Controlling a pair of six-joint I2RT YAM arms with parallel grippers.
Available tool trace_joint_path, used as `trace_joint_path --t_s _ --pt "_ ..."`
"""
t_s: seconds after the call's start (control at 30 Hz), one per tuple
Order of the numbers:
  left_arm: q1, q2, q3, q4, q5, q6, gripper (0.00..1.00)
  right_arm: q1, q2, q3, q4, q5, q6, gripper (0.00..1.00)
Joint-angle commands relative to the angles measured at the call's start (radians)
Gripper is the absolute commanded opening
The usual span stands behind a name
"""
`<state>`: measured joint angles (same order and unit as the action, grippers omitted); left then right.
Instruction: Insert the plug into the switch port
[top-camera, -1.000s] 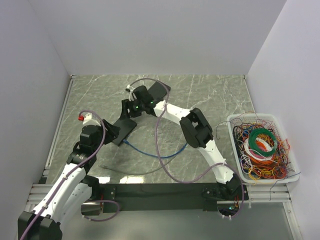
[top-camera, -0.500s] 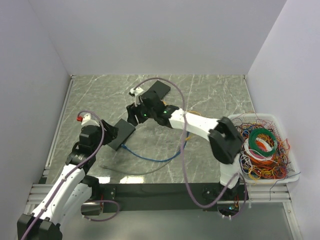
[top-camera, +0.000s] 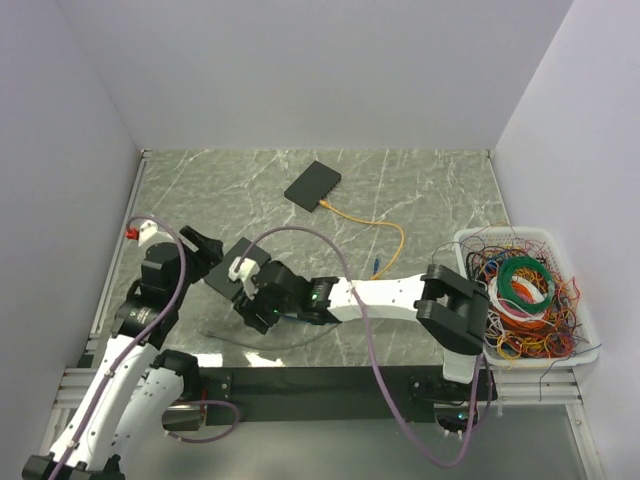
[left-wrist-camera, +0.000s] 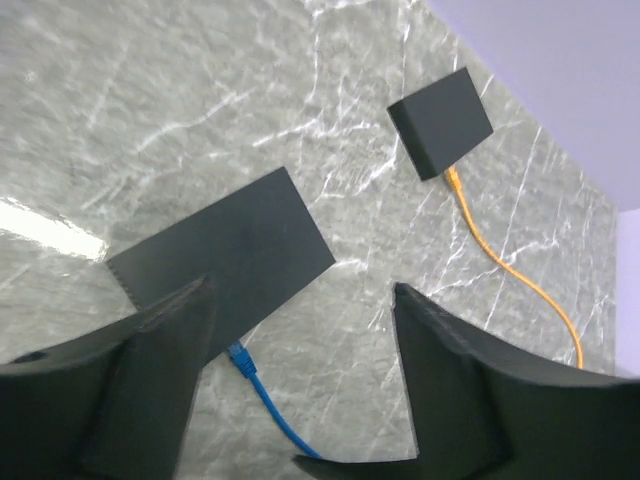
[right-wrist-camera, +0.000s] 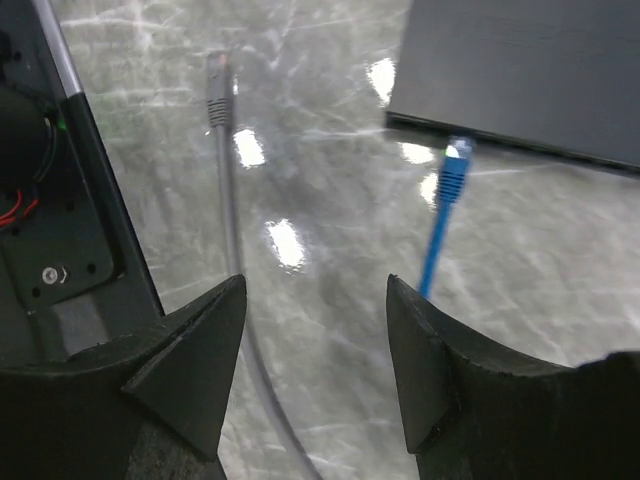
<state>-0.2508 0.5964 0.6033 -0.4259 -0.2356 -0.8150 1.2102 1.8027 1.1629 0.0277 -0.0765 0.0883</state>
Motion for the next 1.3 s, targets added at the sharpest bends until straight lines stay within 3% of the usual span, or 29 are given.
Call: trace_joint_path --t_s 0.0,0.23,0.47,0.8,0.9,1.07,1.27 --pt "-0.004 -0.027 0.120 -0.117 -0.051 0.003 0.81 0.043 0.065 0.079 0.029 0.050 0.007 0.65" --pt "-0.004 -0.066 0.277 -0.241 -0.128 0.125 0.81 0.080 0.243 0.265 -0.017 0.034 0.031 0.65" --pt "-0.004 -0.167 0.219 -0.171 -0.093 0.168 0.83 0.117 0.379 0.409 -0.078 0.061 0.027 0.64" --pt "-0.001 -0.124 0.225 -0.186 -0.102 0.166 0.83 0.130 0.506 0.549 -0.161 0.118 0.041 0.62" --pt "-0.001 -0.127 0.225 -0.183 -0.102 0.169 0.83 0.138 0.517 0.561 -0.170 0.142 0.044 0.58" --pt "0.001 -0.136 0.220 -0.178 -0.099 0.171 0.83 0.146 0.529 0.543 -0.167 0.165 0.063 0.43" --pt "0.004 -0.135 0.220 -0.175 -0.093 0.171 0.83 0.164 0.532 0.523 -0.172 0.198 0.065 0.34"
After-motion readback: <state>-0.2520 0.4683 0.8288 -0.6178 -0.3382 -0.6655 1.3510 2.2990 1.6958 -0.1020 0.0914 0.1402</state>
